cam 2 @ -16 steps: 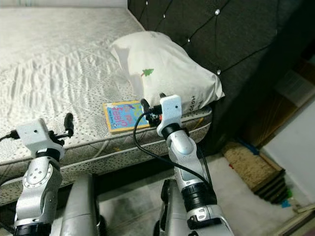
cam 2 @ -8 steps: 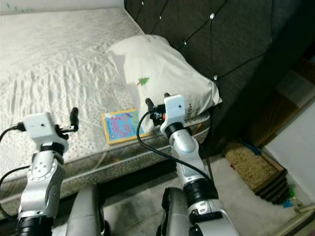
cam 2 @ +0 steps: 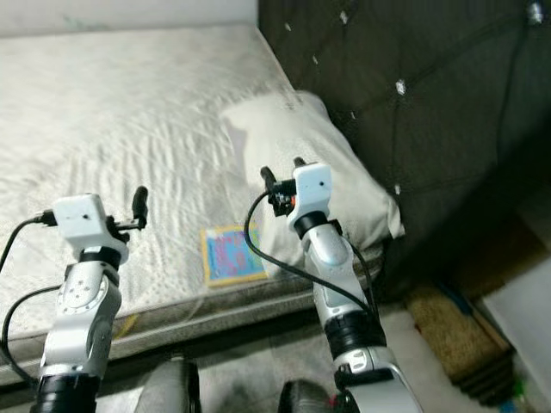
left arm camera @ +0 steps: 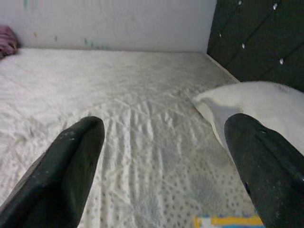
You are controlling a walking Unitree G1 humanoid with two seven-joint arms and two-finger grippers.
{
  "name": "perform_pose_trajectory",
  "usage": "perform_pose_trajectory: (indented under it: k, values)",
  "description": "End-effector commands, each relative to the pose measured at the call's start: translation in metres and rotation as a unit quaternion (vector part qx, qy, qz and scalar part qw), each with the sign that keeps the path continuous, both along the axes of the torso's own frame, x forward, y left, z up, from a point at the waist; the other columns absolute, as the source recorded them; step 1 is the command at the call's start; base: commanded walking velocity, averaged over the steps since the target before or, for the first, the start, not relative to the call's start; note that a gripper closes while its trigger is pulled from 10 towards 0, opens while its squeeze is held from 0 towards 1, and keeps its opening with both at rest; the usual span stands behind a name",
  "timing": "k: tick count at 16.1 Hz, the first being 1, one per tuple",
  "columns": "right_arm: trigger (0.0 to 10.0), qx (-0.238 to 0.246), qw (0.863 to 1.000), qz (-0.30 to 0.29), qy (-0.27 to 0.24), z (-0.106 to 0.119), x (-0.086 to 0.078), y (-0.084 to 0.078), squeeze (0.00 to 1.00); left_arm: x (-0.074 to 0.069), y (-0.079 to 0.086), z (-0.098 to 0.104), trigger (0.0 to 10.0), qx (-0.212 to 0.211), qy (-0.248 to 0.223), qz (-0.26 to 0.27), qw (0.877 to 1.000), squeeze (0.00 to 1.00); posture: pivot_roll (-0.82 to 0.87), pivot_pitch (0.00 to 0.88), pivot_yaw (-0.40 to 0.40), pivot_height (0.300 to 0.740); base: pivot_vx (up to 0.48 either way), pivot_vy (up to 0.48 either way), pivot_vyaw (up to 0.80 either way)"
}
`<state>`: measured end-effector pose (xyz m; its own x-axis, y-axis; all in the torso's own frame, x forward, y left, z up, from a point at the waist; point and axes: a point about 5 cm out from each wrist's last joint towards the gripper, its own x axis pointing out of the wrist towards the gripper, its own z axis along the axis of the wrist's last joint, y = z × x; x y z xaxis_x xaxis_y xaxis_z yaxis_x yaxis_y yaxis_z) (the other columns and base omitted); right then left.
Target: Clean up the room
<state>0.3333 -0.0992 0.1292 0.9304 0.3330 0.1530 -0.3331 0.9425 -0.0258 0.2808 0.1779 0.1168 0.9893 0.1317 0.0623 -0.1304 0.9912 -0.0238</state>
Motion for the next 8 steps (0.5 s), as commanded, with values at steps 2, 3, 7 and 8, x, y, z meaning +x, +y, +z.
perform_pose_trajectory:
  k: [2,3,7,8]
  values:
    - [10.0,-0.002,1.0,-0.001,-0.003,0.0033,0.0045,0.0,0.0,0.0004,-0.0013,0.0003,10.0,0.011,-0.004,0.004,1.0,0.0,0.02,0.0,-0.075,0.74,0.0,0.0,0.0]
    - [10.0,-0.002,1.0,0.0,-0.004,0.0038,0.0053,0.0008,0.0,0.0013,-0.0009,0.0005,10.0,0.015,0.0,0.007,1.0,0.0,0.02,0.0,-0.076,0.74,0.0,0.0,0.0]
    - [10.0,-0.001,1.0,-0.001,-0.006,0.0045,0.0063,0.0016,0.0,0.0024,-0.003,0.0013,10.0,0.015,0.001,-0.004,1.0,0.0,0.02,0.0,-0.064,0.74,0.0,0.0,0.0]
    - [10.0,-0.002,1.0,-0.014,-0.01,0.0053,0.0067,-0.0012,0.0,0.002,-0.0038,0.0017,10.0,0.011,-0.002,-0.002,1.0,0.0,0.01,0.0,-0.062,0.74,0.0,0.0,0.0]
